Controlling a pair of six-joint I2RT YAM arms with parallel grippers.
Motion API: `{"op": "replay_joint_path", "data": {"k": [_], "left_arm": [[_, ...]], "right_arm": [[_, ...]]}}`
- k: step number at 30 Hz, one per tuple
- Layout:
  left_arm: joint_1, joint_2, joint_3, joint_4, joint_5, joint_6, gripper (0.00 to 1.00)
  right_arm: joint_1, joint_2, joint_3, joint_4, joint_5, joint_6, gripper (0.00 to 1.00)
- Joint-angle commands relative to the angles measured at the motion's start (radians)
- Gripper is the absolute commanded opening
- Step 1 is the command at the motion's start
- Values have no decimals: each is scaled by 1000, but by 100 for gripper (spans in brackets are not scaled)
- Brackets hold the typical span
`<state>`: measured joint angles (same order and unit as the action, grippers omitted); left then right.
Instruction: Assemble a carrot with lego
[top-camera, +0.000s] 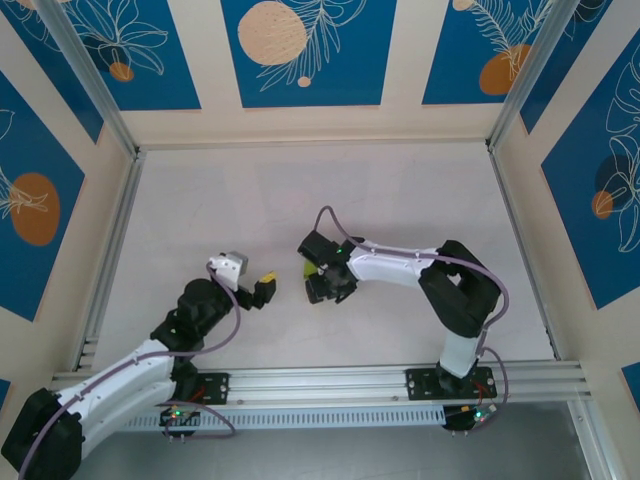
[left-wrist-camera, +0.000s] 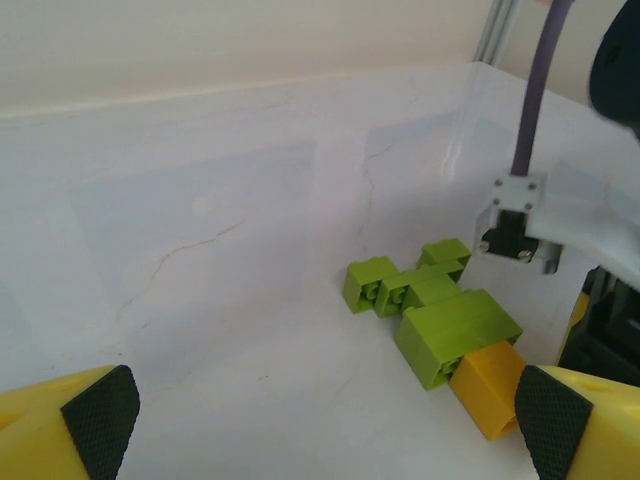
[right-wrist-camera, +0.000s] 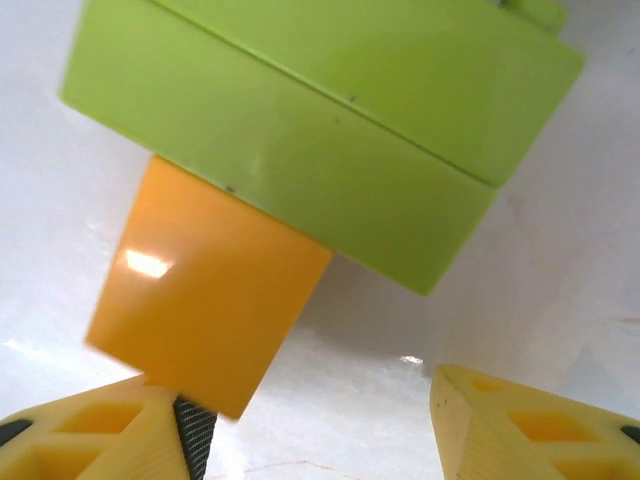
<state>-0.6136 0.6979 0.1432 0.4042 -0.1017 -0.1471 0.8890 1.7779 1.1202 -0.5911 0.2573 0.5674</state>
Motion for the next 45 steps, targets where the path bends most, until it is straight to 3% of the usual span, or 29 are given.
{"op": "replay_joint_path", "data": {"k": [1,5,9,15,20,22,25,31,32,34,35,39,43,45], "left_arm": [[34,-31,62,-62,-100,21,99],[132,-37,107,-104,-289,51,99],[309,45,121,-77,-334,24,99],[481,264,157,16,-257,33,99],[540,500,180,209,-114,39,99],[543,583,211,235,-115,59,99],[546,679,288,191,-130,79,99],[570,734,352,151,-17,118,99],[580,733,344,167,-1,115,99],[596,777,249,409,32,124,99],[594,798,274,361,85,146,99],[588,807,293,339,103,160,99],[571,844,239,473,151,198,99],[565,842,242,463,145,205,99]], "right_arm": [[7,-132,24,-51,-30,-47,62],[-8,-341,8,-84,28,-103,75],[-157,-540,-46,-22,58,-180,83],[-401,-752,-282,285,152,-292,84],[-525,-814,-512,579,120,-385,85],[-544,-827,-586,676,111,-432,87],[-600,-831,-656,751,119,-438,87],[-767,-798,-794,983,10,-405,88],[-778,-773,-805,1036,3,-408,90],[-787,-698,-826,1150,7,-414,90],[-791,-653,-826,1197,-2,-431,90],[-796,-491,-799,1330,-18,-478,91],[-830,-365,-787,1460,-41,-485,91],[-845,-299,-779,1508,-62,-475,91]]}}
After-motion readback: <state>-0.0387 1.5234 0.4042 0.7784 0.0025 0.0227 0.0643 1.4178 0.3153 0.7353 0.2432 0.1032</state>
